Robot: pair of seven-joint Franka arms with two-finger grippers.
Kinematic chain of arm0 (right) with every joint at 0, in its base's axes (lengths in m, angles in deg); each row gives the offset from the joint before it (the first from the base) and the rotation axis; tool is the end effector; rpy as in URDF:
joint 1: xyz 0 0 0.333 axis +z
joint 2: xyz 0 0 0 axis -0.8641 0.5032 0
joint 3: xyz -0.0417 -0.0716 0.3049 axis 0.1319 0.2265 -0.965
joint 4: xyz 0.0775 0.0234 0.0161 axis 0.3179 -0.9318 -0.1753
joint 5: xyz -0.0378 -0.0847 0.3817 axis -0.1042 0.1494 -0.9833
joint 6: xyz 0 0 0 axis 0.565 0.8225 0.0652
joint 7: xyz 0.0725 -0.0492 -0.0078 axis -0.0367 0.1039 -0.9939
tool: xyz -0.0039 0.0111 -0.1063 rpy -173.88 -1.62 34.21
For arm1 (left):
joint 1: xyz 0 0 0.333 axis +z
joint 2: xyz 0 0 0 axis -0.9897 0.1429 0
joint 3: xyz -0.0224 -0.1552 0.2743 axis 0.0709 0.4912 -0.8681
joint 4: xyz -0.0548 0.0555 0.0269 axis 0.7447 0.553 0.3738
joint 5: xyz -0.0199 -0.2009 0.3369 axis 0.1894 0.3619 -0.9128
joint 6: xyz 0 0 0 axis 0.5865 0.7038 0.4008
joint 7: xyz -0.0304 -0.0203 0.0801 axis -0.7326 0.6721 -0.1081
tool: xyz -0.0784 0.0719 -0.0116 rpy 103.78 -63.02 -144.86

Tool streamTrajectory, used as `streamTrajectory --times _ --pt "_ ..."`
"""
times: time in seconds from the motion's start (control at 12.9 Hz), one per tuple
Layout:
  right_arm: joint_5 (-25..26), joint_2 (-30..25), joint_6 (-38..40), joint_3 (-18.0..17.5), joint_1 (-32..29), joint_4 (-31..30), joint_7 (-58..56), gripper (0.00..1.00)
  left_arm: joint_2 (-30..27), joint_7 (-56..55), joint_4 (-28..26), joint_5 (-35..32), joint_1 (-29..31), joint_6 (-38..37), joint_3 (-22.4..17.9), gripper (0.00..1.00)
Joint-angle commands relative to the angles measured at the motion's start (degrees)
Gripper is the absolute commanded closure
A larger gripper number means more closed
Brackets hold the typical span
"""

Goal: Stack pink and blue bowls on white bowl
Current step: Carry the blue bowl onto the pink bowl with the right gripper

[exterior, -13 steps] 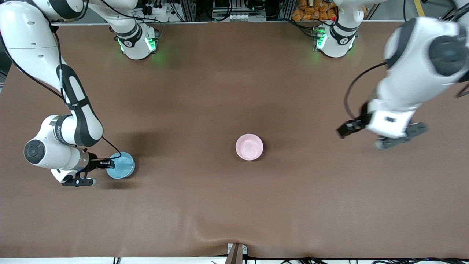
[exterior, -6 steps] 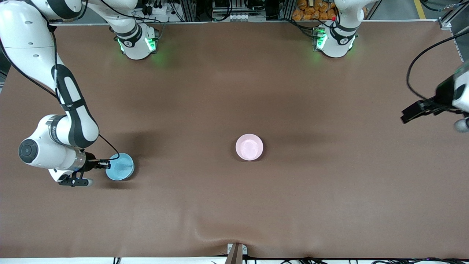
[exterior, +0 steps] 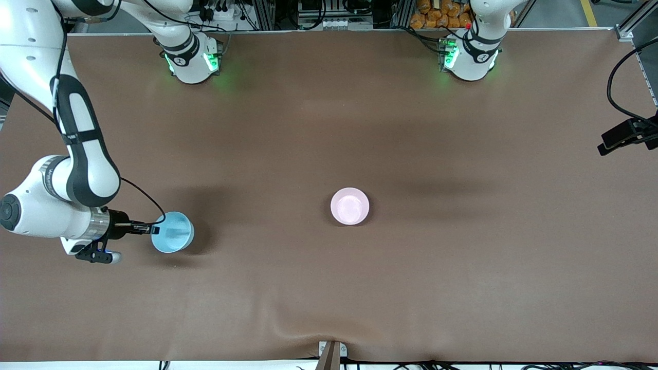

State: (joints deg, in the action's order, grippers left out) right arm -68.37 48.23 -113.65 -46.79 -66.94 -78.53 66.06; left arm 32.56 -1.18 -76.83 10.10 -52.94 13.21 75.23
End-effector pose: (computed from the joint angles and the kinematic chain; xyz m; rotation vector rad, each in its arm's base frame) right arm 0.6752 -0.0206 0.2805 -2.8534 0.2114 0.1709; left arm 0.5701 0.0359 0.6251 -3.1144 -0.1687 -0.0484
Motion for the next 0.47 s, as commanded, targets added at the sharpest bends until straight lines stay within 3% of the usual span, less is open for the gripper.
streamTrajectory --times 0.0,0.39 --pt "-1.1 -2.7 1.1 0.3 5.8 -0.6 7.9 1.0 -3.4 0.9 -1.0 2.5 0.3 -0.7 0.9 0.0" --pt "-1.3 -4.8 0.0 0.3 19.6 -0.5 25.0 1.0 -4.3 1.1 -1.0 4.7 0.3 -0.7 1.8 0.0"
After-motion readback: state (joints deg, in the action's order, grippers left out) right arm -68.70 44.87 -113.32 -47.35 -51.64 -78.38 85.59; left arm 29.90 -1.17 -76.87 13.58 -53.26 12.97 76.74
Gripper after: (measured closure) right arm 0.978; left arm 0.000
